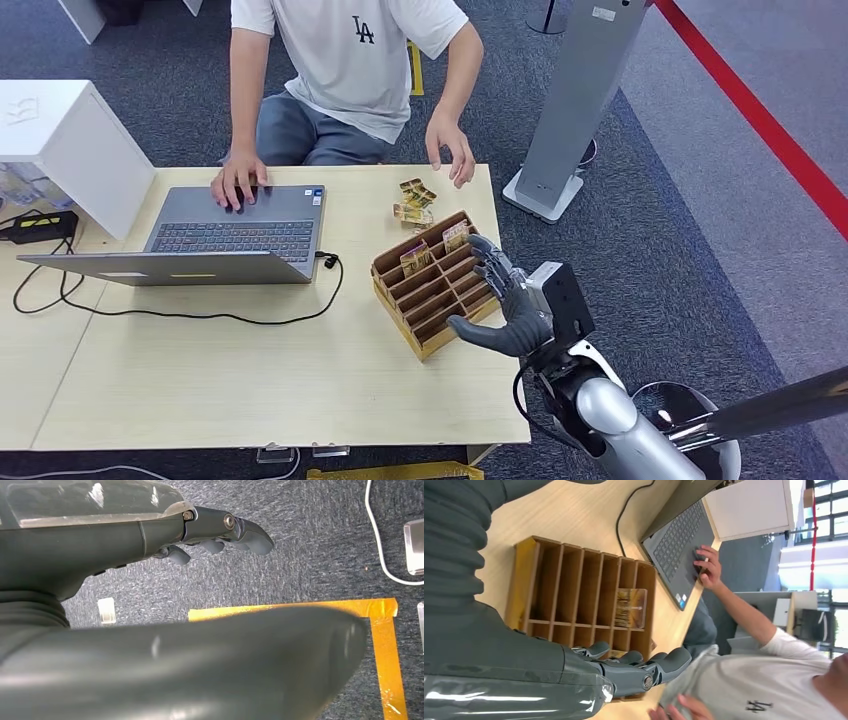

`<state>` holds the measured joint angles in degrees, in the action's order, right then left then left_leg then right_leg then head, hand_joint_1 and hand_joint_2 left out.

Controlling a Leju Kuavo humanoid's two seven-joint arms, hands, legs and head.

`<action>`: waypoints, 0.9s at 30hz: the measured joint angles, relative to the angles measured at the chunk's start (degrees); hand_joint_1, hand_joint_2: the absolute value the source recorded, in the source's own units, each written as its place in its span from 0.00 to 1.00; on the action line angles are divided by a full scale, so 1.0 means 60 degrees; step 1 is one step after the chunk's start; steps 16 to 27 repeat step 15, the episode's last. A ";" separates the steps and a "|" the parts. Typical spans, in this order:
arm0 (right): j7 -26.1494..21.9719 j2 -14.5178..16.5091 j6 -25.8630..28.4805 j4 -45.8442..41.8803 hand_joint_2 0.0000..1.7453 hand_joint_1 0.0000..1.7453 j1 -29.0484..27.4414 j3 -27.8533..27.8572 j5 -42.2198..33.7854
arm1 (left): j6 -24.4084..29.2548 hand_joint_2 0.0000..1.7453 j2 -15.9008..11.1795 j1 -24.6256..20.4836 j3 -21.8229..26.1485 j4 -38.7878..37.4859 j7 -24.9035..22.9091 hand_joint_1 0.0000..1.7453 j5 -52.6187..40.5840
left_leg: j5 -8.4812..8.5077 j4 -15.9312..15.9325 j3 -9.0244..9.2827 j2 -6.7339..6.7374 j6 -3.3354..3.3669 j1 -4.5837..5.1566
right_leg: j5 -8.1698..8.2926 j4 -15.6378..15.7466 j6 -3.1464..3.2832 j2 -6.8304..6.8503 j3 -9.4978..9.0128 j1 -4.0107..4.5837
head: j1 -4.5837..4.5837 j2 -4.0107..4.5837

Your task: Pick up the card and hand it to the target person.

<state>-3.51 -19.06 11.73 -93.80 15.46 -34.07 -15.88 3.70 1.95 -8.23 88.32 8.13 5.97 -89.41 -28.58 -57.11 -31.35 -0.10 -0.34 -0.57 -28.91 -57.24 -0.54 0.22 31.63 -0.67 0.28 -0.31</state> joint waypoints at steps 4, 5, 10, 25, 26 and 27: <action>0.0095 -0.0018 0.0216 0.0216 1.00 0.00 -0.0160 0.0097 0.0029 | 0.0066 0.00 0.0000 -0.0001 0.0000 0.0000 -0.0055 0.00 -0.0007 | 0.0000 0.0000 0.0002 0.0001 0.0000 0.0000 | 0.0000 0.0001 0.0000 -0.0001 0.0000 0.0000 | 0.0004 0.0000; 0.0114 -0.0025 0.0236 0.0266 1.00 0.00 -0.0193 0.0142 0.0029 | 0.0073 0.00 0.0000 -0.0001 0.0000 0.0000 -0.0065 0.00 -0.0006 | 0.0000 0.0000 0.0002 0.0001 0.0000 0.0000 | 0.0000 0.0001 0.0000 -0.0001 0.0000 0.0000 | 0.0001 0.0000; 0.0148 -0.0077 0.0342 0.0431 1.00 0.00 -0.0307 0.0297 -0.0017 | 0.0086 0.00 0.0000 -0.0001 0.0000 0.0000 -0.0067 0.00 -0.0007 | 0.0000 0.0000 0.0005 0.0002 0.0000 0.0000 | 0.0000 0.0001 0.0000 -0.0002 0.0000 0.0000 | -0.0005 0.0000; 0.0154 -0.0117 0.0439 0.0523 1.00 0.00 -0.0393 0.0473 0.0062 | 0.0086 0.00 0.0000 -0.0001 0.0000 0.0000 -0.0039 0.00 -0.0016 | 0.0000 0.0000 0.0004 0.0002 0.0000 0.0000 | 0.0000 0.0001 0.0000 -0.0002 0.0000 0.0000 | -0.0001 0.0000; 0.0154 -0.0117 0.0439 0.0523 1.00 0.00 -0.0393 0.0473 0.0062 | 0.0086 0.00 0.0000 -0.0001 0.0000 0.0000 -0.0039 0.00 -0.0016 | 0.0000 0.0000 0.0004 0.0002 0.0000 0.0000 | 0.0000 0.0001 0.0000 -0.0002 0.0000 0.0000 | -0.0001 0.0000; 0.0154 -0.0117 0.0439 0.0523 1.00 0.00 -0.0393 0.0473 0.0062 | 0.0086 0.00 0.0000 -0.0001 0.0000 0.0000 -0.0039 0.00 -0.0016 | 0.0000 0.0000 0.0004 0.0002 0.0000 0.0000 | 0.0000 0.0001 0.0000 -0.0002 0.0000 0.0000 | -0.0001 0.0000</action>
